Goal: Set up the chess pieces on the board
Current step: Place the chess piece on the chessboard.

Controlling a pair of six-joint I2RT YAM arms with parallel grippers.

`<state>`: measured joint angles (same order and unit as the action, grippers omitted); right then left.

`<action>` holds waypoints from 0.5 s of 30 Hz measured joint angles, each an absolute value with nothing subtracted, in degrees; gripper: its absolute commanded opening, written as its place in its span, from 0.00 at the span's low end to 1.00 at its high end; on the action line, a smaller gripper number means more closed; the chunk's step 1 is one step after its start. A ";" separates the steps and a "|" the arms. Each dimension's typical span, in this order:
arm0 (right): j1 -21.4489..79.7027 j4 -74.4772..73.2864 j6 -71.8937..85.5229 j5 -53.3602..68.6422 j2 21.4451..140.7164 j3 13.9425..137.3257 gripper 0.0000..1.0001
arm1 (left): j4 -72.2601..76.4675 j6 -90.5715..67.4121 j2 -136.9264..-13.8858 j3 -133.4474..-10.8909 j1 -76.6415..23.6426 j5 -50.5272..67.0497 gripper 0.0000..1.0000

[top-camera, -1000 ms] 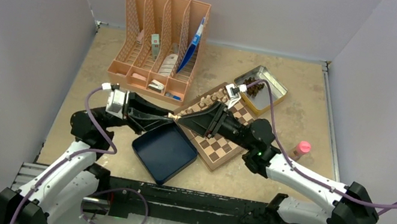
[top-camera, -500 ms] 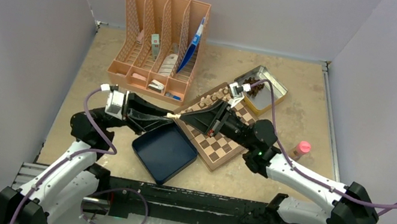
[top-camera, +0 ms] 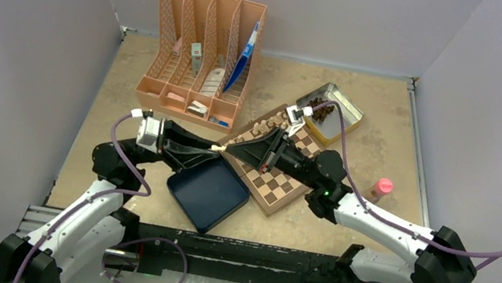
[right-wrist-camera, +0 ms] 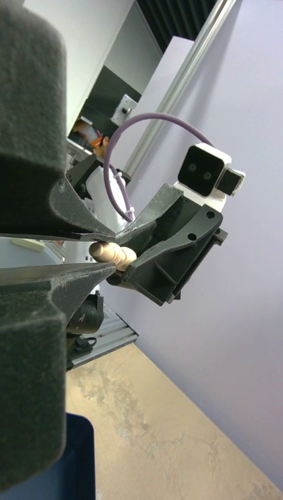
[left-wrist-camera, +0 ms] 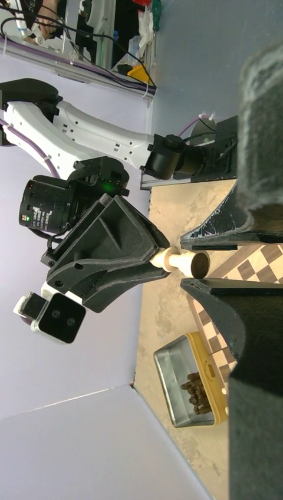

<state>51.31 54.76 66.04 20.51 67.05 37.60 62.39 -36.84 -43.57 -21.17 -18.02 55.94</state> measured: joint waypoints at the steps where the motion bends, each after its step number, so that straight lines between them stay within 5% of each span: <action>1: 51.31 54.83 66.06 20.58 67.48 37.60 0.18 | 62.46 -36.84 -43.75 -20.99 -18.02 55.96 0.00; 7: 50.83 55.79 66.24 20.64 68.95 37.60 0.10 | 62.06 -36.32 -43.99 -20.67 -17.67 55.90 0.00; 11: 50.83 54.68 65.30 20.36 68.49 37.60 0.10 | 60.69 -35.46 -43.29 -20.67 -17.65 55.90 0.37; 15: 50.98 47.00 61.01 17.45 65.95 38.63 0.09 | 53.69 -33.17 -40.86 -20.67 -17.80 55.37 0.50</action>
